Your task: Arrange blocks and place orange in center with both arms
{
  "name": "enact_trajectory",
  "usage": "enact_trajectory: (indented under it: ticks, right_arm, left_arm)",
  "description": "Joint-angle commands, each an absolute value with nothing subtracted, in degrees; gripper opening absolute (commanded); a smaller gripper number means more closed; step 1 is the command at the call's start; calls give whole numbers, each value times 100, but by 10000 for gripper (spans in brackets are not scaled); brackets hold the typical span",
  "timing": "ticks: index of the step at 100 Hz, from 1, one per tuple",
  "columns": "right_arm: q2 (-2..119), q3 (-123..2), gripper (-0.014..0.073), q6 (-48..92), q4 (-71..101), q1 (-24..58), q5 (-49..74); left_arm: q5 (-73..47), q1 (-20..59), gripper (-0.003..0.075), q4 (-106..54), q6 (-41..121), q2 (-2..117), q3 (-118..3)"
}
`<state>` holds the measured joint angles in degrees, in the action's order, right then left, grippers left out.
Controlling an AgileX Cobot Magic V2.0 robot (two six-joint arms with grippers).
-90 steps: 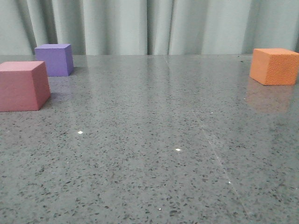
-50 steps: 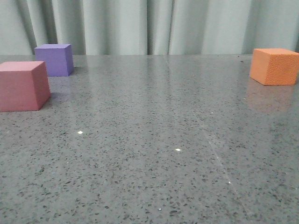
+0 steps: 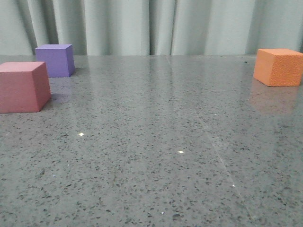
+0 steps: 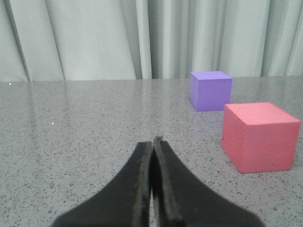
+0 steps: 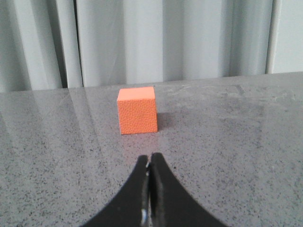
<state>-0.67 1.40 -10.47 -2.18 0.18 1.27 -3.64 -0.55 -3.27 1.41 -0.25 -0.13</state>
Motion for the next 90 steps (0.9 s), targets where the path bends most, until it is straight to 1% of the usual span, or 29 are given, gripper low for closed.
enact_trajectory:
  ticks: [1, 10, 25, 41, 56, 68, 81, 85, 90]
  right_arm:
    - [-110, -200, -120, -1013, -257, 3, -71]
    - [78, -566, -120, -1013, -257, 3, 377]
    - [601, -1389, -120, -1013, -257, 3, 1060]
    - [1269, -2324, -120, -1008, -253, 3, 1654]
    - [2030, -3257, -120, -1008, -253, 3, 2394]
    - [2542, -3648, -120, -1008, -253, 3, 2766]
    - [2892, -3733, -114, -1008, -253, 3, 2839]
    - [2967, -3733, -97, -1008, -253, 3, 2848]
    - [3029, -3733, -55, -1008, -253, 3, 2865]
  left_arm:
    - [131, -55, -20, -384, 107, -198, -204]
    - [-32, -55, -20, -384, 107, -79, -594]
    - [-677, -55, -20, -384, 107, 381, -1457]
    - [-1345, -55, -20, -384, 107, 1162, -2360]
    - [-1439, -55, -19, -384, 107, 2019, -2978]
    - [-1515, -55, -19, -384, 107, 2683, -3341]
    - [-1680, -55, -19, -448, 107, 3246, -3623]
    - [-1694, -55, -18, -494, 107, 3394, -3696]
    - [-1704, -55, -15, -520, 107, 3536, -3772]
